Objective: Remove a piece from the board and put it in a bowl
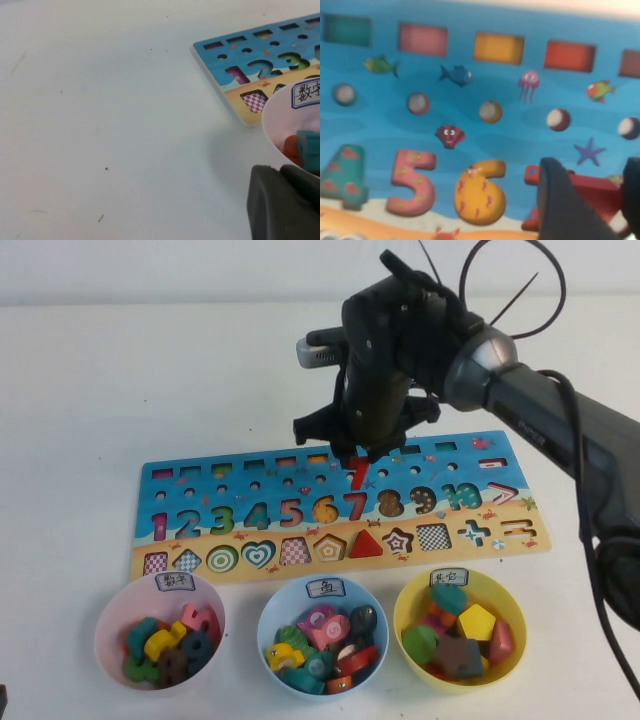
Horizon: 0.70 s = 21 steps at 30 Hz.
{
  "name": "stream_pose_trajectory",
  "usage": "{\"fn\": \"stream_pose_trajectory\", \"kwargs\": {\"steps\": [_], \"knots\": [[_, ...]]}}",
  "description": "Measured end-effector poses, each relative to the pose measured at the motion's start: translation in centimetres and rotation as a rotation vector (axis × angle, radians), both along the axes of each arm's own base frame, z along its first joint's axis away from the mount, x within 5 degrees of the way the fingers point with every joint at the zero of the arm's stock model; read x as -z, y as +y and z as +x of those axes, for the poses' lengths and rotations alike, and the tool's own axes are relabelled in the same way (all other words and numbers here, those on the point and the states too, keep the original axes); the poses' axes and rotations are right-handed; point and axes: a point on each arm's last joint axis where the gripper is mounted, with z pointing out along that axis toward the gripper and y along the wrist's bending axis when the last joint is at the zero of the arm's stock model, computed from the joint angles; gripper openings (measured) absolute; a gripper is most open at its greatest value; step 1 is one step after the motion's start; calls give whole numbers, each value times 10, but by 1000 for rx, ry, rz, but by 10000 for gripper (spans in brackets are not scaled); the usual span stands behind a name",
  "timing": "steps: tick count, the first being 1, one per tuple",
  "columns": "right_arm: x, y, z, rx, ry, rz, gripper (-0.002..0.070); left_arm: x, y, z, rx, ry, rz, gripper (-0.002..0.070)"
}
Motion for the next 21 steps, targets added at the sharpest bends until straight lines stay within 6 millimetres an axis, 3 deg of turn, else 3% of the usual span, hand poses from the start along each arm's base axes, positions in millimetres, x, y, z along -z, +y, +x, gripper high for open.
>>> {"fn": "stream_pose_trajectory", "kwargs": {"steps": [5,9,16,21], "knots": [[-31,9,-16,-62,-50,31,223,0,0,0,0,0,0,0],[-45,39,-48,-198,-55,65,223,0,0,0,0,0,0,0],[-48,97,-112,-431,8,139,223,0,0,0,0,0,0,0],[-45,121,-145,-545,19,135,223,0,0,0,0,0,0,0]]}}
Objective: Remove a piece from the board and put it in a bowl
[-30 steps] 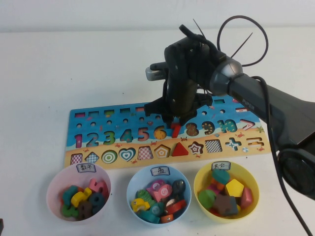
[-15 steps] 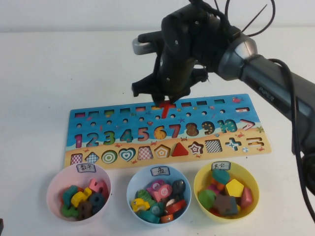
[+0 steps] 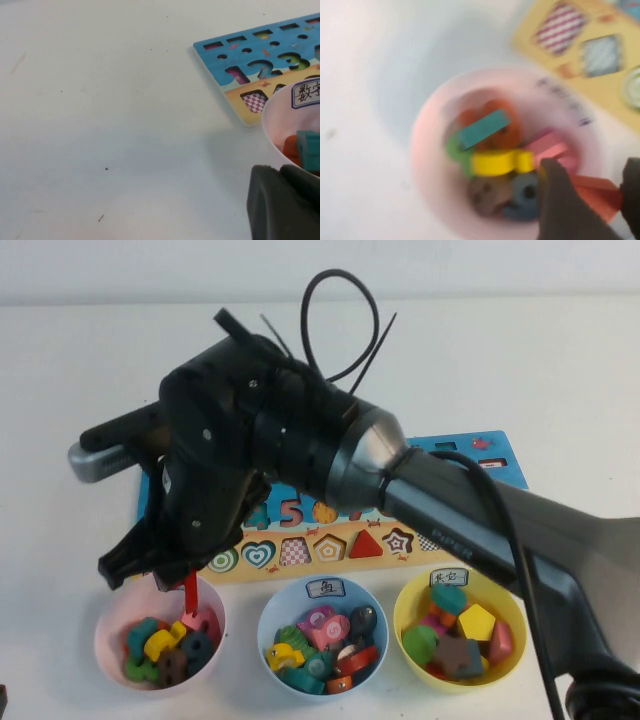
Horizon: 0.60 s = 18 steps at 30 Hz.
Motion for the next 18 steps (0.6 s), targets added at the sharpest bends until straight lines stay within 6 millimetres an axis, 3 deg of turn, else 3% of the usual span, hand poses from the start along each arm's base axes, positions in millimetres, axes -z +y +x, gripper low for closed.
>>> {"fn": "stream_pose_trajectory", "kwargs": {"steps": [9,18], "knots": [[29,16,-23,-67,41,-68,223,0,0,0,0,0,0,0],[48,23,-26,-99,49,-106,228,0,0,0,0,0,0,0]]}}
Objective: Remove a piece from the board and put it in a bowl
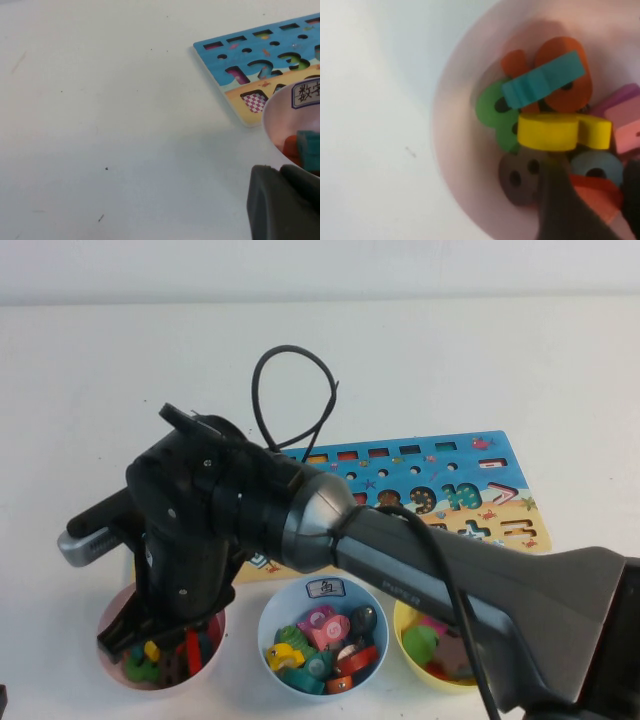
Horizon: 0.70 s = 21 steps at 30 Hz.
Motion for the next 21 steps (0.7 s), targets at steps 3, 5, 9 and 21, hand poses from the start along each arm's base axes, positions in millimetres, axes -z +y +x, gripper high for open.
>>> {"fn": "stream_pose_trajectory", "kwargs": {"steps": [3,5,9,21], "knots": [[2,0,0,0,2,-4,274,0,0,0,0,0,0,0],[2,0,0,0,1,-4,327,0,0,0,0,0,0,0],[2,0,1,0,-10,-11,419,0,0,0,0,0,0,0],[-78,-39,-14,3,-134,59,260,0,0,0,0,0,0,0]]}}
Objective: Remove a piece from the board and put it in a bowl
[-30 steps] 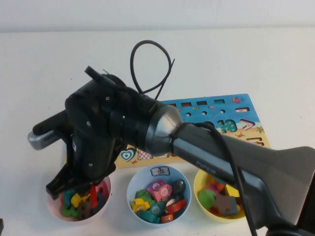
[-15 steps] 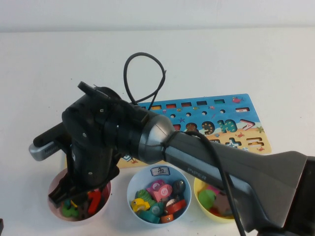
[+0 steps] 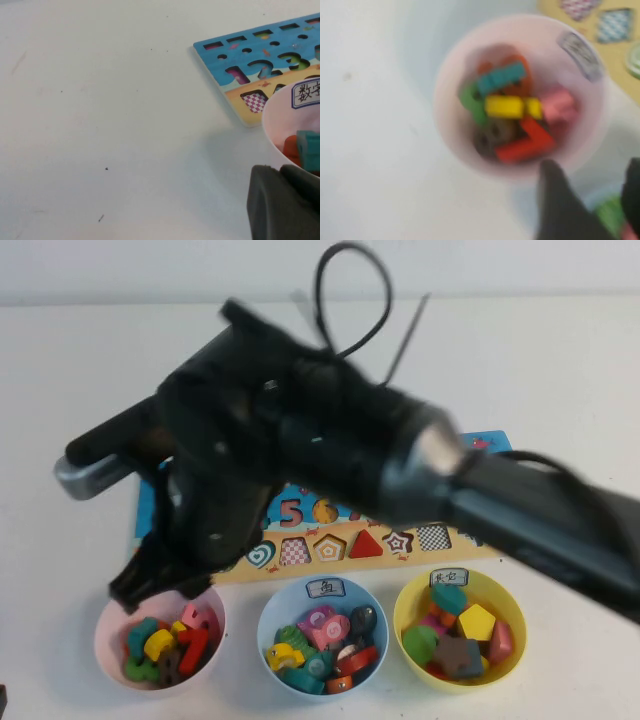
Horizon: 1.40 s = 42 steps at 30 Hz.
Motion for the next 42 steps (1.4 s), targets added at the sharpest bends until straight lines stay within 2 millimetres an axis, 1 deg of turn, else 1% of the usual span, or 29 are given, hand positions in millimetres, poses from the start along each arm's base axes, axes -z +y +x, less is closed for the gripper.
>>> {"fn": "stream_pose_trajectory", "kwargs": {"steps": [2,4,5,7,10,14,18,22,24,26,33,37,40,42], "knots": [[-16,-18,-9,2,-18,-2,174,0,0,0,0,0,0,0],[-24,-38,-19,3,-22,-23,85,0,0,0,0,0,0,0],[-26,-48,-24,3,-25,-35,50,0,0,0,0,0,0,-1],[-29,-66,-32,4,-35,-67,15,0,0,0,0,0,0,0],[-39,-94,-44,7,-67,-84,-6,0,0,0,0,0,0,0],[-54,-129,-60,12,-119,-76,-12,0,0,0,0,0,0,0],[-58,-158,-76,13,-128,-74,-15,0,0,0,0,0,0,0],[-50,-184,-91,11,-115,-97,-15,0,0,0,0,0,0,-1],[-48,-193,-96,12,-113,-105,-15,0,0,0,0,0,0,0],[-48,-197,-98,12,-116,-100,-15,0,0,0,0,0,0,0],[-53,-204,-102,14,-131,-85,-15,0,0,0,0,0,0,0],[-53,-206,-100,17,-157,-100,-15,0,0,0,0,0,0,0],[-47,-211,-98,29,-164,-112,-16,0,0,0,0,0,0,0],[-37,-220,-93,64,-166,-95,-16,0,0,0,0,0,0,0]]}}
